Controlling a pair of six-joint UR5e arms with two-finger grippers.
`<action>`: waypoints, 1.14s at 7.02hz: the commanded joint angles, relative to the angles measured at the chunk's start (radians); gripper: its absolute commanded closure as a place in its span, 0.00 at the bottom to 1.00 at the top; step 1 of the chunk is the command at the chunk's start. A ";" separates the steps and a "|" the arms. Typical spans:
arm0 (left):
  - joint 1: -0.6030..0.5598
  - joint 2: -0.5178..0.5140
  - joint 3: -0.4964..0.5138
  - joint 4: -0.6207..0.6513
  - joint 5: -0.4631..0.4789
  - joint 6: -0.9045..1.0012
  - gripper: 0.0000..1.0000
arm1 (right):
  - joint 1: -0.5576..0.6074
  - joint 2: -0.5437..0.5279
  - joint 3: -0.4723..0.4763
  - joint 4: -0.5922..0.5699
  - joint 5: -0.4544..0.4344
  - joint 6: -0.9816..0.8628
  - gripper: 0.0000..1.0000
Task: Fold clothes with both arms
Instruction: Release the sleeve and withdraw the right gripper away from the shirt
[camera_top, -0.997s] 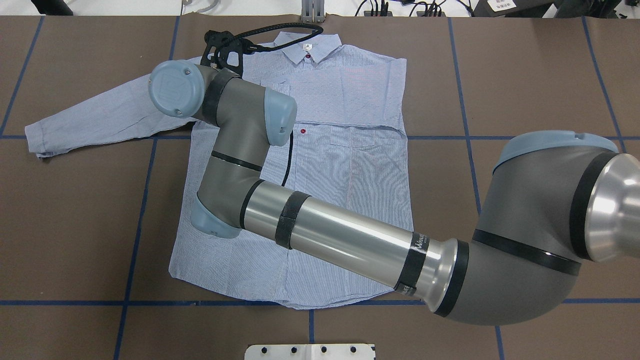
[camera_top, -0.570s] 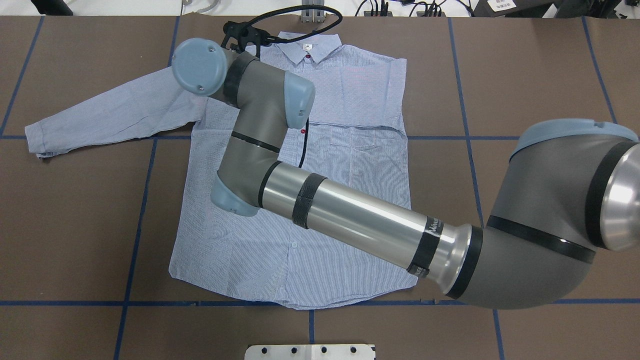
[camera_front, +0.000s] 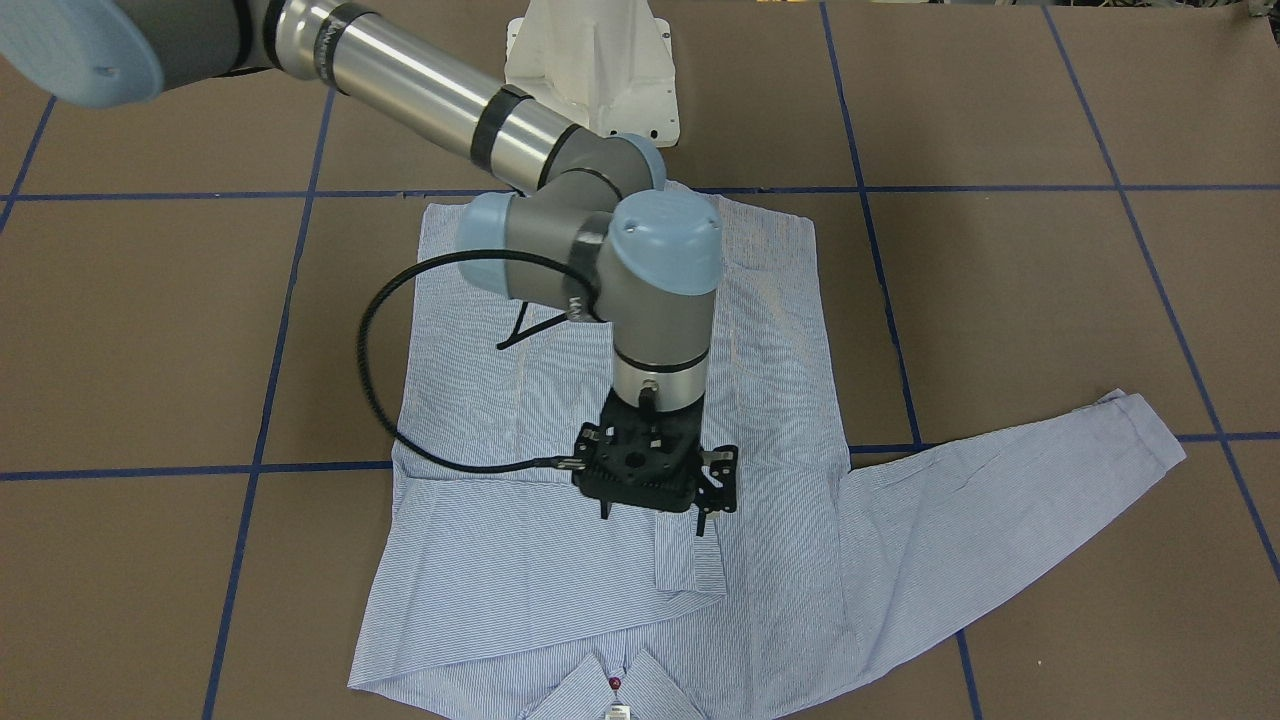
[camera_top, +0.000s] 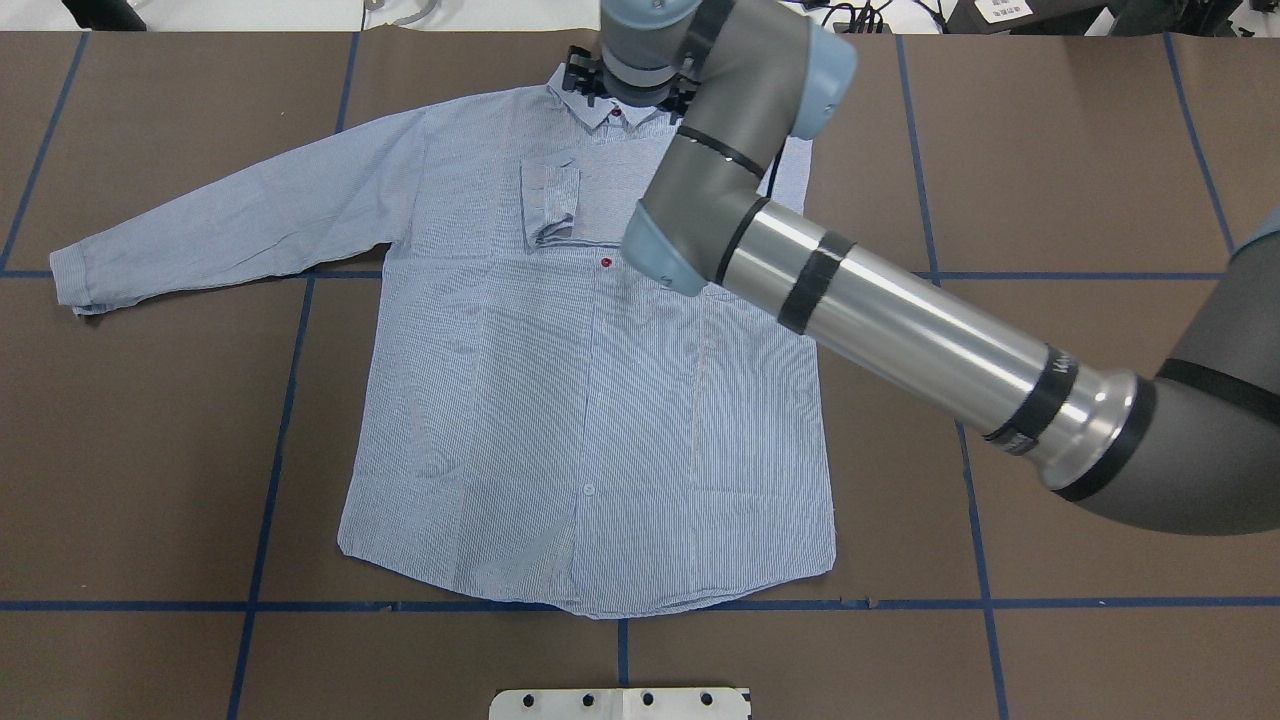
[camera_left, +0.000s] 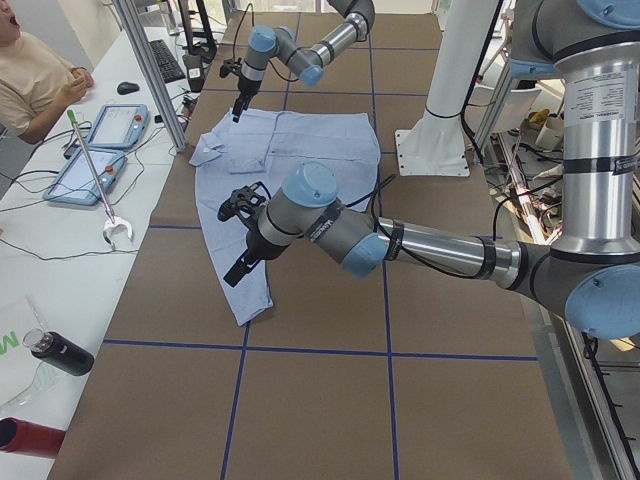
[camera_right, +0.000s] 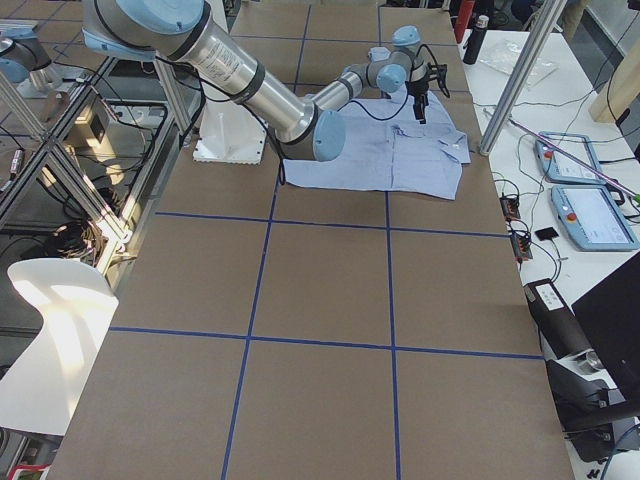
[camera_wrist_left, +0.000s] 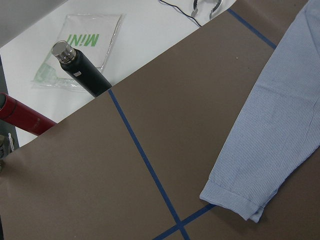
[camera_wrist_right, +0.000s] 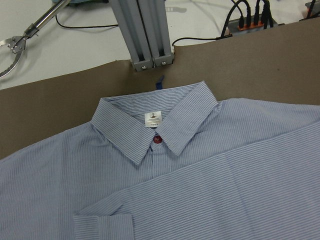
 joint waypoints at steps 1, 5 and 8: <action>0.035 -0.003 0.204 -0.245 -0.008 -0.087 0.00 | 0.107 -0.284 0.386 -0.146 0.124 -0.214 0.00; 0.242 -0.001 0.446 -0.702 0.061 -0.568 0.00 | 0.401 -0.833 0.827 -0.201 0.384 -0.727 0.00; 0.424 -0.005 0.520 -0.877 0.213 -0.919 0.09 | 0.650 -1.028 0.848 -0.198 0.577 -1.048 0.00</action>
